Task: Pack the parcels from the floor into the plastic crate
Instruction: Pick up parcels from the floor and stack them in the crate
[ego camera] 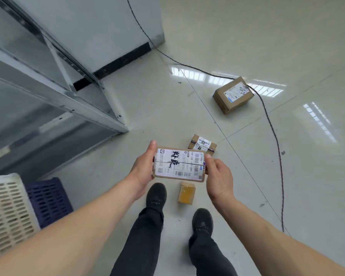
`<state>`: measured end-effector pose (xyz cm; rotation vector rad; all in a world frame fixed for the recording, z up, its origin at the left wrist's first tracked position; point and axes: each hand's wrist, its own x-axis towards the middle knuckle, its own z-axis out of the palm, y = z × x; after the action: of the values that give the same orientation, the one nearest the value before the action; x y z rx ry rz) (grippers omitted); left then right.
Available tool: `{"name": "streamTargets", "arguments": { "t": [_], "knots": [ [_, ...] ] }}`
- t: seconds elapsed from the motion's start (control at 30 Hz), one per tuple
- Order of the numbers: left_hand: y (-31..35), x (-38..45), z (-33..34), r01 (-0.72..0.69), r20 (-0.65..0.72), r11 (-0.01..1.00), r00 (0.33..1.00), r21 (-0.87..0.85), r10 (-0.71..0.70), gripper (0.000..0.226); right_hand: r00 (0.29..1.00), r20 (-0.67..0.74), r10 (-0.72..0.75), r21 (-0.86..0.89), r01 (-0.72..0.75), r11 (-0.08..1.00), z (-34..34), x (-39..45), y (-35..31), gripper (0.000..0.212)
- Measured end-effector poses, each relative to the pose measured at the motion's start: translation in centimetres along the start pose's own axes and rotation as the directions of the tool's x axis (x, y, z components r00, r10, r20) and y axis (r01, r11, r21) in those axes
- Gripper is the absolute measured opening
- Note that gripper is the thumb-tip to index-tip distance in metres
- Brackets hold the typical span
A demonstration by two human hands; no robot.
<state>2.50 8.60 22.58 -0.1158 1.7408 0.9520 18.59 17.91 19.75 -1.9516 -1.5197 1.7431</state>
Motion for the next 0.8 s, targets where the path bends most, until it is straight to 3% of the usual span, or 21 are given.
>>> {"name": "streamTargets", "arguments": {
  "t": [0.37, 0.8],
  "knots": [
    [2.9, -22.1, -7.9, -0.213, -0.224, 0.951, 0.961, -0.224, 0.162, 0.053, 0.939, 0.227, -0.258, -0.155, 0.296, 0.943, -0.9, -16.6, -11.0, 0.041],
    [-5.3, -35.1, -22.6, -0.296, -0.368, 0.884, 0.917, -0.363, 0.156, 0.052, 0.791, 0.447, -0.418, -0.201, 0.545, 0.814, 9.7, -32.5, -11.7, 0.039]
  ]
}}
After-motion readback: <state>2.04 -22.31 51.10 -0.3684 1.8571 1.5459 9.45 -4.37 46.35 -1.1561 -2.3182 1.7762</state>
